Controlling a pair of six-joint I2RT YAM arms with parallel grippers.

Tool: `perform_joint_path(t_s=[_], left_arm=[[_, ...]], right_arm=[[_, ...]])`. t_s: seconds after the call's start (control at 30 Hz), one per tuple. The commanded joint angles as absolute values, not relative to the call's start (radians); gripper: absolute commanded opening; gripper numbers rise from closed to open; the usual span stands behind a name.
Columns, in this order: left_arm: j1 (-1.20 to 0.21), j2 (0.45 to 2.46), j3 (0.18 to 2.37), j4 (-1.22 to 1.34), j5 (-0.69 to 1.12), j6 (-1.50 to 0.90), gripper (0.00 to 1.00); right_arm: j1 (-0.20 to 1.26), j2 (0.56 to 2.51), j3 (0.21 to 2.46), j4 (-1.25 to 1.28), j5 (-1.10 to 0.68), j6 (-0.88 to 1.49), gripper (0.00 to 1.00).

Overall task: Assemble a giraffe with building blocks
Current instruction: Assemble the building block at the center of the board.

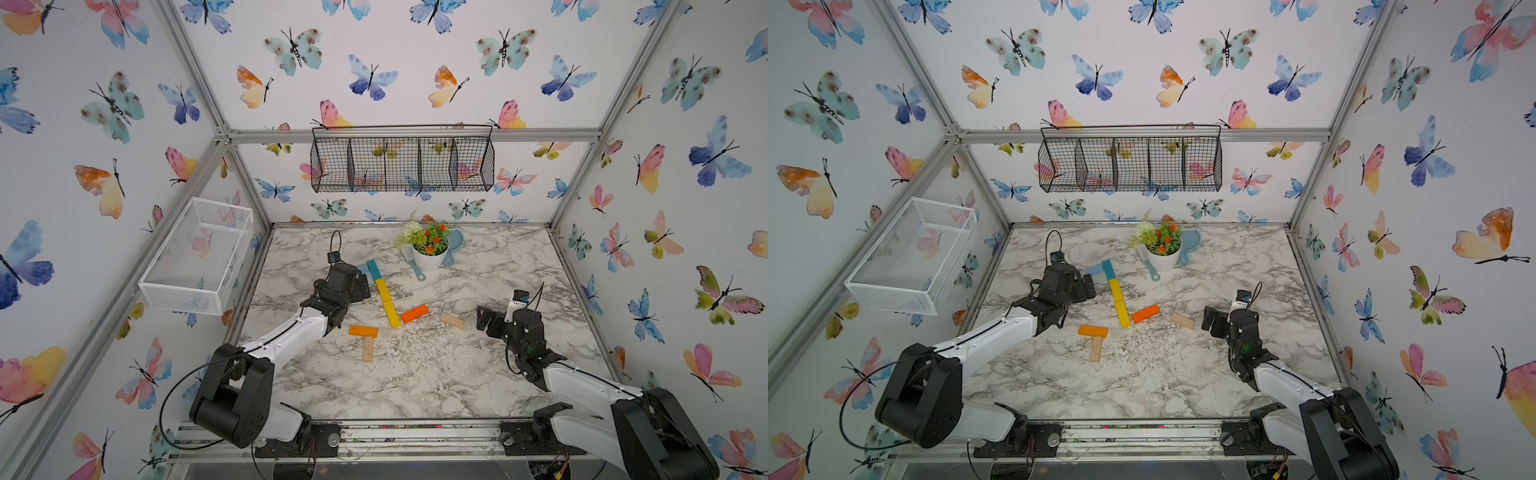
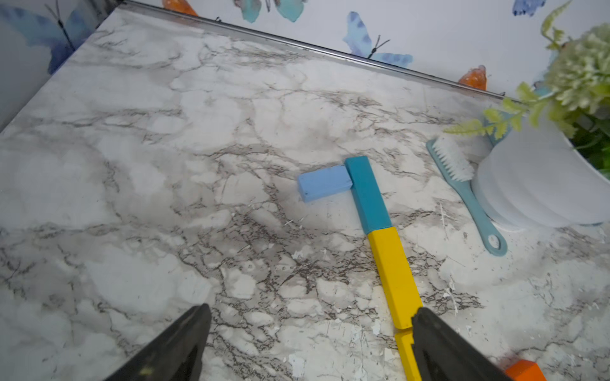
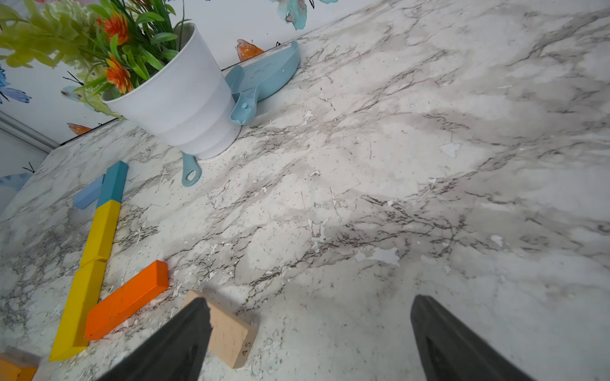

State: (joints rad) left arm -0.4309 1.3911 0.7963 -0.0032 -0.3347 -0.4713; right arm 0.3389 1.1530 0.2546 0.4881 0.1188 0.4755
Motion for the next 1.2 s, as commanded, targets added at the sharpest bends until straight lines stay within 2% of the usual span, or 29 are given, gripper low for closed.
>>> perform_joint_path(t_s=[0.0, 0.23, 0.47, 0.63, 0.73, 0.97, 1.17], left_arm=[[-0.435, 1.303, 0.685, 0.100, -0.363, -0.636, 0.98], [-0.470, 1.199, 0.530, 0.244, -0.292, -0.695, 0.98], [-0.471, 1.262, 0.590, 0.181, -0.309, -0.691, 0.98], [-0.471, 1.275, 0.631, 0.050, -0.429, -0.783, 0.98], [-0.466, 1.276, 0.639, 0.013, -0.433, -0.825, 0.98], [-0.465, 1.269, 0.580, 0.139, -0.407, -0.800, 0.98], [-0.464, 1.250, 0.505, 0.325, -0.265, -0.752, 0.99]], right_arm=[[0.337, 1.174, 0.288, 0.501, 0.117, 0.451, 1.00], [0.337, 1.210, 0.318, 0.434, 0.129, 0.459, 1.00], [0.337, 1.239, 0.345, 0.399, 0.109, 0.464, 0.99], [0.339, 1.224, 0.376, 0.401, -0.082, 0.548, 0.98], [0.344, 1.242, 0.409, 0.426, -0.173, 0.617, 0.98], [0.425, 1.326, 0.541, 0.442, -0.246, 0.650, 0.98], [0.507, 1.542, 0.657, 0.521, -0.330, 0.677, 0.97]])
